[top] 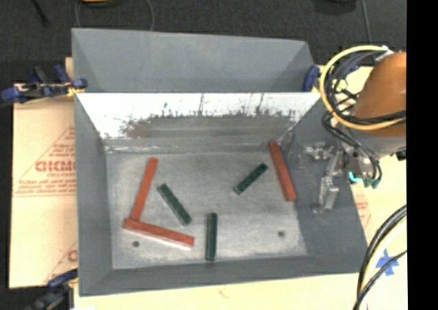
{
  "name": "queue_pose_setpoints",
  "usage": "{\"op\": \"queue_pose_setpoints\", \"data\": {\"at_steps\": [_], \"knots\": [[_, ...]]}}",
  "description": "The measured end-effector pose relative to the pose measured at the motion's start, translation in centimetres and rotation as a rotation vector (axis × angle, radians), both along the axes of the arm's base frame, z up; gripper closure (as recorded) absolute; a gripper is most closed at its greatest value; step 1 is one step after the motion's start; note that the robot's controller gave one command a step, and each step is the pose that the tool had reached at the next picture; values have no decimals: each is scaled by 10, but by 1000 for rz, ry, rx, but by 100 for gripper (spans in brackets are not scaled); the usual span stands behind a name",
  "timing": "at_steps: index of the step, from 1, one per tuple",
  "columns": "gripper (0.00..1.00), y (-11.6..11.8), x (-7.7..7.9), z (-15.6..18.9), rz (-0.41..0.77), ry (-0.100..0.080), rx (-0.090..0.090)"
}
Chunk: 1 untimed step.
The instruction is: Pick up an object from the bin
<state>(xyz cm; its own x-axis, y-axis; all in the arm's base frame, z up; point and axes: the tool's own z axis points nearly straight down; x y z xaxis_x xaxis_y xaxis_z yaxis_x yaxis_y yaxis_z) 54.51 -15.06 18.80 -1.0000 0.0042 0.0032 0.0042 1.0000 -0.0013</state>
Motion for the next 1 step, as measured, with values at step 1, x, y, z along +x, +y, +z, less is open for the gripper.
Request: {"op": "queue_pose_setpoints", "data": {"at_steps": [1], "knots": [[0, 28, 29, -119, -45, -10, 1]]}}
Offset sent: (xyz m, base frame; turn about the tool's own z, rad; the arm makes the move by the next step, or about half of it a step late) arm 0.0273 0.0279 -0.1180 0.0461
